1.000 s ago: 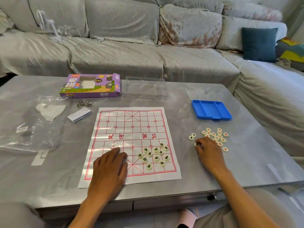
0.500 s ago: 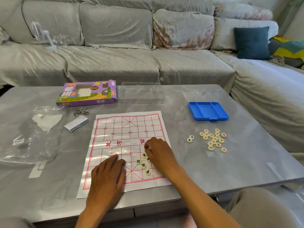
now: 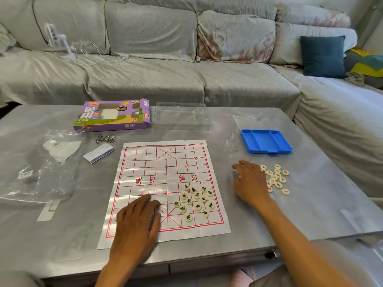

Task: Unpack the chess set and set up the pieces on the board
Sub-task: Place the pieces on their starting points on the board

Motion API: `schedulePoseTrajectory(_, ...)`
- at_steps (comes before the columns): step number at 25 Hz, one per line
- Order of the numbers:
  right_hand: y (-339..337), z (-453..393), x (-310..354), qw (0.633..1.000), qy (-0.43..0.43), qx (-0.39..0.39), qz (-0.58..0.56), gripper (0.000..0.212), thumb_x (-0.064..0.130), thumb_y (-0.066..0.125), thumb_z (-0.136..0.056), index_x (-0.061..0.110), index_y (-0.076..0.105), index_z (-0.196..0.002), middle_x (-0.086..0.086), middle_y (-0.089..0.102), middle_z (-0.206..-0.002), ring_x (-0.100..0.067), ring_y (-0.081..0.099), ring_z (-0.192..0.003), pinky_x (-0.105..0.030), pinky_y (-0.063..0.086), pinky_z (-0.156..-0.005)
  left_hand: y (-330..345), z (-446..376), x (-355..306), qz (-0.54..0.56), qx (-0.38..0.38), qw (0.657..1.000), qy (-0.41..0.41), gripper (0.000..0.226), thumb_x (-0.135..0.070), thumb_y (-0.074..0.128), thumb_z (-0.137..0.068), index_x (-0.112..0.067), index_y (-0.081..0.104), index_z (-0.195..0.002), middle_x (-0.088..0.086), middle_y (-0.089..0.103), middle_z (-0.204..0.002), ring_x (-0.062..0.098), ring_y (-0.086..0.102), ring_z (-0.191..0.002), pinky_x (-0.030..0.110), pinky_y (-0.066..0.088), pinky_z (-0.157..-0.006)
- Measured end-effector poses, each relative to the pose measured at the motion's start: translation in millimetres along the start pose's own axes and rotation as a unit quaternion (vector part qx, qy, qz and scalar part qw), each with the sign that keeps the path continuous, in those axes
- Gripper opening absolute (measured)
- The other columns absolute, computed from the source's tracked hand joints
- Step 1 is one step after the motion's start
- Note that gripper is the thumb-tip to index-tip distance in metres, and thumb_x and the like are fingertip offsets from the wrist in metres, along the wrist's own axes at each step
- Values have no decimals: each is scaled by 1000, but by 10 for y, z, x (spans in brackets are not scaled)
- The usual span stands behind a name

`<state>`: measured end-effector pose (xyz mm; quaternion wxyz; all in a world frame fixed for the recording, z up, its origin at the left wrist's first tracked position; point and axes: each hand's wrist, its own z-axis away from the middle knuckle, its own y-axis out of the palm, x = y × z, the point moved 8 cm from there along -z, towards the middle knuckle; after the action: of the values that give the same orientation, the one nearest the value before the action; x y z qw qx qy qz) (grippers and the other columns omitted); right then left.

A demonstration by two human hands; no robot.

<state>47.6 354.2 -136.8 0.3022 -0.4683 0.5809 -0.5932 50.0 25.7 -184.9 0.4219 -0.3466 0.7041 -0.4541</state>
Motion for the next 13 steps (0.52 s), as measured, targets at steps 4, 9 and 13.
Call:
schedulePoseTrajectory(4, 157, 87, -247, 995, -54, 75, -27, 28, 23, 52, -97, 24, 62, -124, 2, 53, -136, -17, 51, -120, -26, 39, -102, 10, -8, -2, -8, 1, 1000, 0, 36, -46, 33, -92, -32, 60, -110, 0, 61, -126, 25, 60, -113, 46, 43, -96)
schedulePoseTrajectory(9, 139, 82, -282, 996, -38, 59, -48, 25, 28, 55, -96, 22, 62, -119, 0, 61, -118, -14, 57, -100, -23, 47, -89, 11, 0, 10, -8, 2, 1000, 2, 38, -47, 32, -93, -31, 60, -112, 0, 61, -127, 25, 59, -115, 46, 42, -97)
schedulePoseTrajectory(13, 151, 7, -293, 995, -31, 89, -18, 22, 31, 56, -95, 26, 58, -116, 2, 58, -114, -11, 55, -91, -22, 49, -81, 21, 2, 9, -8, 7, 1000, 2, 38, -47, 32, -93, -31, 60, -113, 0, 61, -127, 26, 59, -115, 46, 41, -98)
